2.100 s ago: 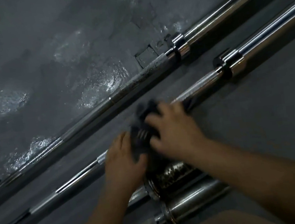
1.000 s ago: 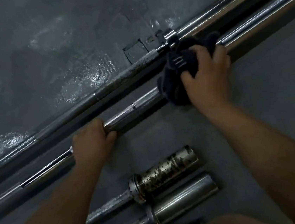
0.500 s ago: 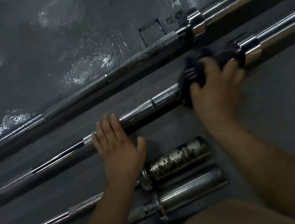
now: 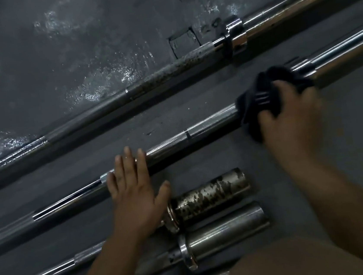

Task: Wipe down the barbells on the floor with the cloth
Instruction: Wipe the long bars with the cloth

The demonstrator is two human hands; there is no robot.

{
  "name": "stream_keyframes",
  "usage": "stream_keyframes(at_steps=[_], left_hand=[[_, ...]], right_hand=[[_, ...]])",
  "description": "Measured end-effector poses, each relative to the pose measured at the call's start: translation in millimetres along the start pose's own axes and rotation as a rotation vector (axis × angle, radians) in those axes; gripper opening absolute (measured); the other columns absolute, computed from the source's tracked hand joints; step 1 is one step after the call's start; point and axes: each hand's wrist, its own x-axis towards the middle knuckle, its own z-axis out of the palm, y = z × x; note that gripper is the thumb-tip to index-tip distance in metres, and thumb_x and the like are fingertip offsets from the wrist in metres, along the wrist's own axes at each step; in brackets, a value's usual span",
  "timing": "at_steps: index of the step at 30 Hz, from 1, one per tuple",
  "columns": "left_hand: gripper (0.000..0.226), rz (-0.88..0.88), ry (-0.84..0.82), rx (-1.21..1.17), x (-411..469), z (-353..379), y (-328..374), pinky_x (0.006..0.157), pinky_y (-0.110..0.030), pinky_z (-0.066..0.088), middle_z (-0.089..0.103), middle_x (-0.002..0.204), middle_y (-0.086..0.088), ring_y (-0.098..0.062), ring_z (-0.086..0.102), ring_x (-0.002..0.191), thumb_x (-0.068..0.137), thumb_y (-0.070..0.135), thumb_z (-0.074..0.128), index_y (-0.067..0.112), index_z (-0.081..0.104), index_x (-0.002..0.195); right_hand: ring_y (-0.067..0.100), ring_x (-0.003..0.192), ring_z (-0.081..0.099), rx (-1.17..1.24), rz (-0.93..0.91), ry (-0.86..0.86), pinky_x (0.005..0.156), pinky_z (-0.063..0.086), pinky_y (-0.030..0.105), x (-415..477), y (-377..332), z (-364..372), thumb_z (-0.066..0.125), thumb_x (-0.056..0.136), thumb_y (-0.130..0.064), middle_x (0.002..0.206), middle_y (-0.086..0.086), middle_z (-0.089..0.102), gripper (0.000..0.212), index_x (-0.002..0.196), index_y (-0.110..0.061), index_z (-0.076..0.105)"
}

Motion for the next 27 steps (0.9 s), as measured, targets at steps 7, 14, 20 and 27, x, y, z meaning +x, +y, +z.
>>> stream_keyframes(at_steps=[7, 14, 20, 27], left_hand=[[0.080, 0.001, 0.059, 0.014, 74.1, -46.9, -13.5, 0.109, -0.049, 0.030, 0.052, 0.137, -0.012, -0.031, 0.046, 0.127, 0.079, 0.064, 0.021, 0.020, 0.042, 0.143], [0.092, -0.028, -0.047, 0.094, 65.4, -50.9, -1.0, 0.115, -0.049, 0.021, 0.042, 0.146, -0.012, -0.031, 0.035, 0.134, 0.071, 0.070, 0.021, 0.020, 0.030, 0.148], [0.082, 0.052, -0.024, -0.100, 17.6, -56.8, -6.7, 0.107, -0.042, 0.037, 0.048, 0.141, -0.005, -0.026, 0.044, 0.126, 0.070, 0.059, 0.036, 0.021, 0.043, 0.142], [0.071, -0.047, 0.011, 0.006, 11.7, -3.4, 21.8, 0.110, -0.049, 0.018, 0.050, 0.128, -0.005, -0.028, 0.040, 0.122, 0.078, 0.065, 0.033, 0.025, 0.041, 0.136]], right_hand=[[0.038, 0.116, 0.050, 0.186, -0.442, -0.173, 0.099, 0.047, 0.042, 26.8, -65.5, 11.8, 0.065, 0.079, -0.032, 0.126, 0.014, 0.048, 0.052, 0.130, -0.029, 0.061], [0.042, 0.122, 0.043, 0.006, -0.131, -0.095, 0.097, 0.043, 0.045, 7.9, -83.5, 22.3, 0.060, 0.086, -0.038, 0.137, 0.018, 0.041, 0.051, 0.133, -0.021, 0.050], [0.034, 0.116, 0.051, 0.173, -0.474, -0.286, 0.097, 0.048, 0.040, -8.5, -81.3, 2.7, 0.063, 0.083, -0.035, 0.127, 0.010, 0.047, 0.048, 0.130, -0.029, 0.058], [0.038, 0.115, 0.047, -0.075, -0.364, -0.167, 0.087, 0.048, 0.043, -37.9, -68.9, 12.0, 0.065, 0.081, -0.044, 0.127, 0.015, 0.044, 0.051, 0.127, -0.026, 0.053]])
